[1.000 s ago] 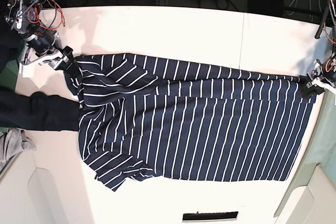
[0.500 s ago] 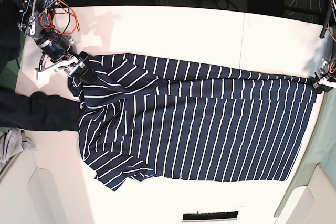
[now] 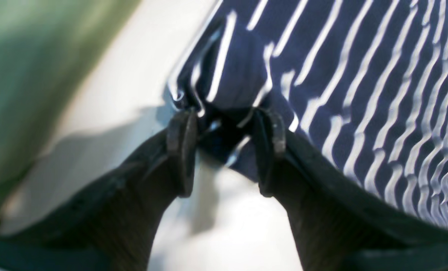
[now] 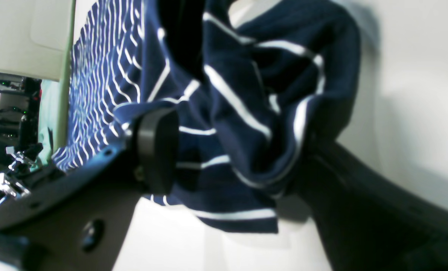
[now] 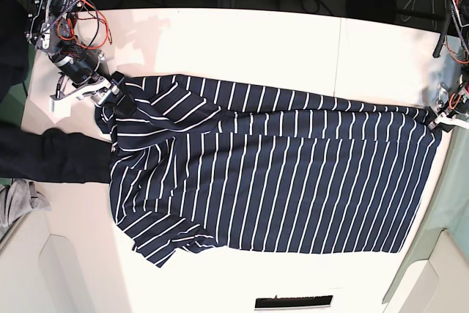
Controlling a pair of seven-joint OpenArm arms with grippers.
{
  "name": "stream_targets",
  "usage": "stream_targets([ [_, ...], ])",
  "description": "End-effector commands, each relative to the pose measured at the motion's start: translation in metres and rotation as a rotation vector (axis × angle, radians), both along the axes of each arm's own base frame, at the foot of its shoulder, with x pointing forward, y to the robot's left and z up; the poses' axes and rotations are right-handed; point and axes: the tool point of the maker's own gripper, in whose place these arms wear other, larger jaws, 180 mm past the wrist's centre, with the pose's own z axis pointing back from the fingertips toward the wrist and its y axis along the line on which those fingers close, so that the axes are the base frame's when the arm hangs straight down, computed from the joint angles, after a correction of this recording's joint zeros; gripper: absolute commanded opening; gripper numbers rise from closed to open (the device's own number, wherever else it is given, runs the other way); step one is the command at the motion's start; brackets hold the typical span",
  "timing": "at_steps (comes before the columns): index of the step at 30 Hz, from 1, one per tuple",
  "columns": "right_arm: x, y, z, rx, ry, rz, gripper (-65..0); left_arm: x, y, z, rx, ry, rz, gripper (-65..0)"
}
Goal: Layout the t-shirt on the table in an organized manner, then fold the t-shirt properly
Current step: 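Hold the shirt edges with both grippers and stretch them apart, then release the shirt and reposition the right gripper along the shirt edge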
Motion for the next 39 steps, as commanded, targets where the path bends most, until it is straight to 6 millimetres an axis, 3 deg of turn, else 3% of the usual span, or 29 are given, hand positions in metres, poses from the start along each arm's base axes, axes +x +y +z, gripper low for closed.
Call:
stream_targets([
  [1,0.004,-0.002,0.004,-0.009,-0.012,0.009,-24.9,0.014,0.007,0.019,0.014,-0.062,0.001,-37.6],
  [5,0.004,-0.002,0.005,-0.009,-0.013,0.008,-24.9,0.023,-0.007,0.014,0.003,-0.065,-0.013,-38.0],
  [6,0.004,-0.002,0.005,-0.007,-0.015,0.007,-24.9,0.023,-0.01,0.012,0.005,-0.059,-0.018,-40.6],
  [8,0.005,-0.002,0.006,-0.003,-0.017,0.005,-25.8,0.022,-0.014,0.008,0.01,-0.047,-0.028,-55.6],
  [9,0.005,-0.001,0.006,-0.003,-0.017,0.005,-29.3,0.022,-0.014,0.007,0.02,-0.041,-0.033,-64.5],
  [11,0.005,-0.002,0.006,-0.004,-0.017,0.005,-43.7,0.021,-0.012,0.007,0.04,-0.038,-0.035,-65.0],
  [13,0.003,-0.001,0.004,-0.003,-0.007,0.015,-65.0,0.022,-0.007,0.011,0.051,-0.047,-0.032,-65.0],
  [16,-0.011,0.003,0.002,0.015,0.063,0.097,-65.0,0.025,-0.007,0.026,0.024,-0.113,-0.084,-65.0],
  [19,-0.029,0.002,0.013,0.07,0.072,0.147,-65.0,0.019,-0.009,0.035,-0.025,-0.138,-0.141,-65.0],
  [25,-0.063,-0.009,0.025,-0.023,0.062,0.173,-65.0,-0.001,-0.008,0.04,-0.06,-0.144,-0.214,-65.0],
  [29,-0.083,-0.012,0.032,-0.067,0.06,0.181,-65.0,-0.015,-0.008,0.032,-0.073,-0.121,-0.217,-65.0],
  [36,-0.089,-0.017,0.029,-0.113,0.067,0.175,-65.0,-0.017,-0.015,0.036,-0.107,-0.162,-0.235,-65.0],
  [39,-0.087,-0.02,0.03,-0.122,0.064,0.166,-45.8,-0.015,-0.016,0.04,-0.124,-0.185,-0.227,-65.0],
])
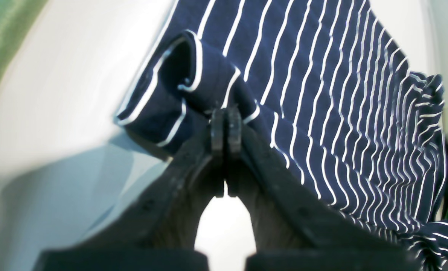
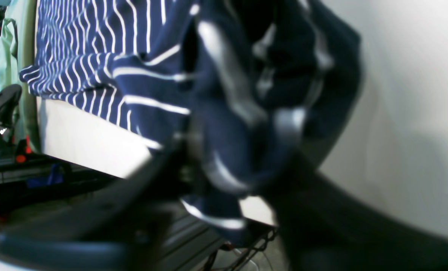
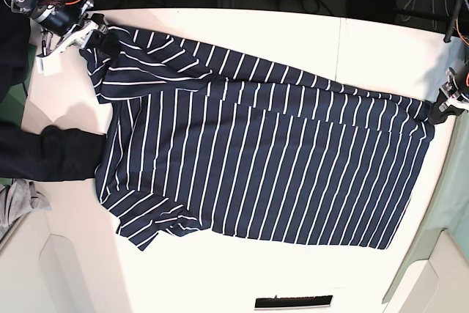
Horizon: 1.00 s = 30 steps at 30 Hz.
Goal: Layout the t-shirt on the table in an organized manner, then fold the t-shirt properly
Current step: 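Release the shirt and reposition the right gripper along the shirt edge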
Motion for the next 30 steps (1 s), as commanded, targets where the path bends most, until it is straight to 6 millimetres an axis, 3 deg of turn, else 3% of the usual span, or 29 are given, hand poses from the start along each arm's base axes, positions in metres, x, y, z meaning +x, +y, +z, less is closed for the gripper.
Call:
stream_targets([
  [1,0.011,-0.007,0.012,-0.013,-0.054,-0.01,-41.7,0.011,0.009,0.022,0.015,-0.072,-0.01,-65.0],
  [4,0.019,-0.02,0.029,-0.053,-0.111,-0.035,-40.4,0.01,0.006,0.026,-0.031,-0.073,-0.011,-65.0],
  [10,0.047,-0.066,0.085,-0.199,-0.317,-0.15,-40.4,0.013,0.01,0.049,-0.105,-0.127,0.007,-65.0],
  [14,0.076,-0.079,0.1,-0.255,-0.368,-0.16,-40.8,0.02,0.005,0.061,-0.08,-0.158,-0.025,-65.0],
  [16,0.091,-0.084,0.103,-0.265,-0.387,-0.164,-44.2,0.022,0.003,0.064,-0.068,-0.163,-0.036,-65.0],
  [20,0.125,-0.088,0.092,-0.273,-0.392,-0.178,-65.0,0.023,0.003,0.066,-0.061,-0.166,-0.042,-65.0],
  [26,0.183,-0.079,0.055,-0.278,-0.345,-0.147,-65.0,0.022,0.002,0.064,-0.06,-0.161,-0.043,-65.0],
  [30,0.207,-0.065,0.02,-0.343,-0.27,-0.034,-65.0,0.021,-0.003,0.06,-0.075,-0.159,-0.041,-65.0],
])
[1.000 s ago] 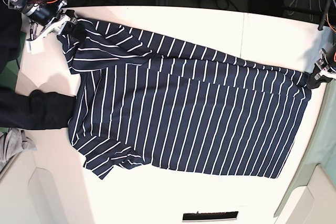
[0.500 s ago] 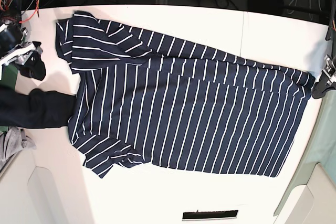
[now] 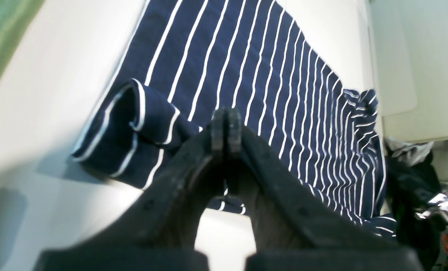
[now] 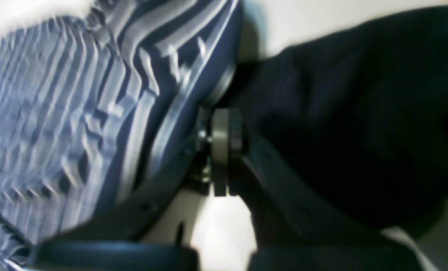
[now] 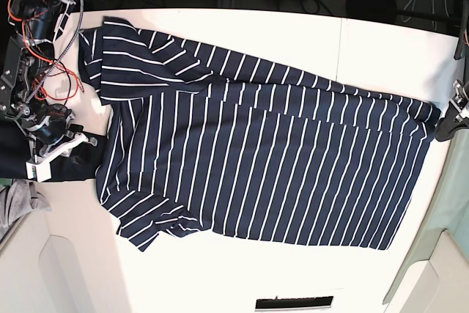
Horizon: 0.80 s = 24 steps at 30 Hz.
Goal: Layout the t-shirt on the table in an organized manner, then fold the t-shirt properly
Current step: 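Release the shirt and reposition the right gripper along the shirt edge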
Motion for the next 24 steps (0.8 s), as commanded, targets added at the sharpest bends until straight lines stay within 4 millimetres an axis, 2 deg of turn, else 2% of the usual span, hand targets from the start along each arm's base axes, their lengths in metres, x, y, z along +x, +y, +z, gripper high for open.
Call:
stream_targets([
  [1,0.016,-0.008,0.01,-0.031,-0.027,0.006,-65.0,0.01,0.006,0.019,0.017,-0.061,-0.003,-65.0],
  [3,0.013,-0.015,-0.007,-0.091,0.049,0.013,-65.0,0.009,0.005,0.018,0.013,-0.06,-0.003,-65.0],
  [6,0.001,-0.052,-0.018,-0.183,0.116,-0.061,-65.0,0.009,0.004,0.017,0.011,-0.058,-0.003,-65.0],
  [12,-0.03,-0.135,-0.008,-0.329,0.149,-0.135,-65.0,0.008,0.004,0.017,0.011,-0.057,-0.003,-65.0],
  [15,-0.043,-0.165,0.001,-0.355,0.155,-0.166,-65.0,0.009,0.004,0.017,0.01,-0.058,-0.003,-65.0],
  [18,-0.045,-0.172,0.012,-0.286,0.145,-0.177,-65.0,0.009,0.004,0.017,0.008,-0.061,-0.002,-65.0],
  [24,-0.026,-0.149,0.049,-0.011,0.006,-0.204,-63.5,0.006,-0.001,0.014,0.01,-0.034,-0.029,-65.0],
])
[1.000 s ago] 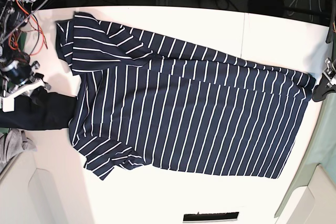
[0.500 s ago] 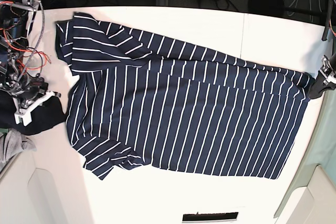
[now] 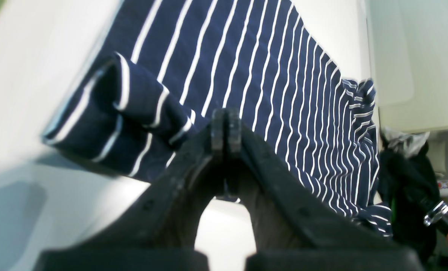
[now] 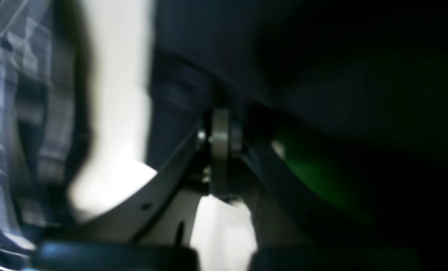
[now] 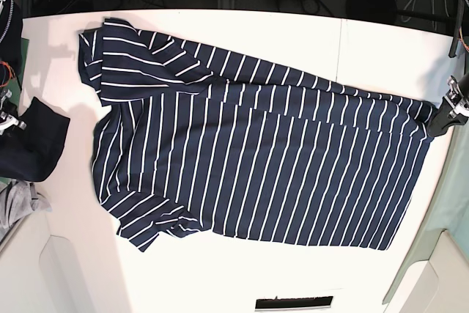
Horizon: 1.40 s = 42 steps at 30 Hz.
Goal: Layout the t-shirt on the table in an organized manner, then fold the t-shirt properly
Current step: 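Release the shirt and reposition the right gripper along the shirt edge, then grasp the shirt side edge with both grippers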
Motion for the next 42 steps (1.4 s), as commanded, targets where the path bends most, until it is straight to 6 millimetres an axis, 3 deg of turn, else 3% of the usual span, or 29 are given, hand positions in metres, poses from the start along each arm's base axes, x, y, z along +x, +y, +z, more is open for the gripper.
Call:
stream_targets([
  [1,0.018,-0.007,0.031,0.017,-0.102,-0.016,-57.1,0.01,0.007,0.021,0.028,-0.054,-0.018,-65.0],
  [4,0.026,0.006,0.051,0.115,-0.19,-0.037,-45.2,0.013,-0.002,0.031,0.034,-0.066,-0.064,-65.0],
  [9,0.033,0.043,0.045,0.192,-0.224,-0.015,-44.6,0.028,-0.02,0.062,0.094,-0.148,-0.143,-65.0],
  [12,0.039,0.068,0.037,0.245,-0.25,-0.008,-42.8,0.031,-0.033,0.063,0.131,-0.149,-0.194,-61.1],
  [17,0.042,0.108,0.007,0.193,-0.199,0.051,-28.0,0.049,-0.029,0.063,0.258,-0.188,-0.182,-42.9],
  [22,0.033,0.162,-0.029,0.219,-0.097,0.155,-27.3,0.057,-0.024,0.069,0.312,-0.209,-0.174,-42.4],
  [26,0.027,0.19,-0.044,0.249,-0.054,0.199,-28.0,0.057,-0.023,0.067,0.325,-0.2,-0.178,-42.4],
  [28,0.026,0.194,-0.045,0.253,-0.052,0.206,-36.9,0.057,-0.021,0.065,0.346,-0.195,-0.178,-42.4],
  [31,0.025,0.191,-0.047,0.229,-0.041,0.213,-62.0,0.055,-0.019,0.061,0.368,-0.177,-0.185,-42.4],
  [32,0.025,0.189,-0.047,0.222,-0.039,0.212,-65.0,0.055,-0.019,0.06,0.376,-0.171,-0.188,-42.4],
  [41,0.035,0.144,-0.023,0.237,-0.141,0.067,-65.0,0.053,-0.018,0.058,0.381,-0.162,-0.191,-42.4],
  [42,0.035,0.14,-0.022,0.237,-0.146,0.054,-61.5,0.053,-0.018,0.058,0.381,-0.162,-0.19,-42.4],
])
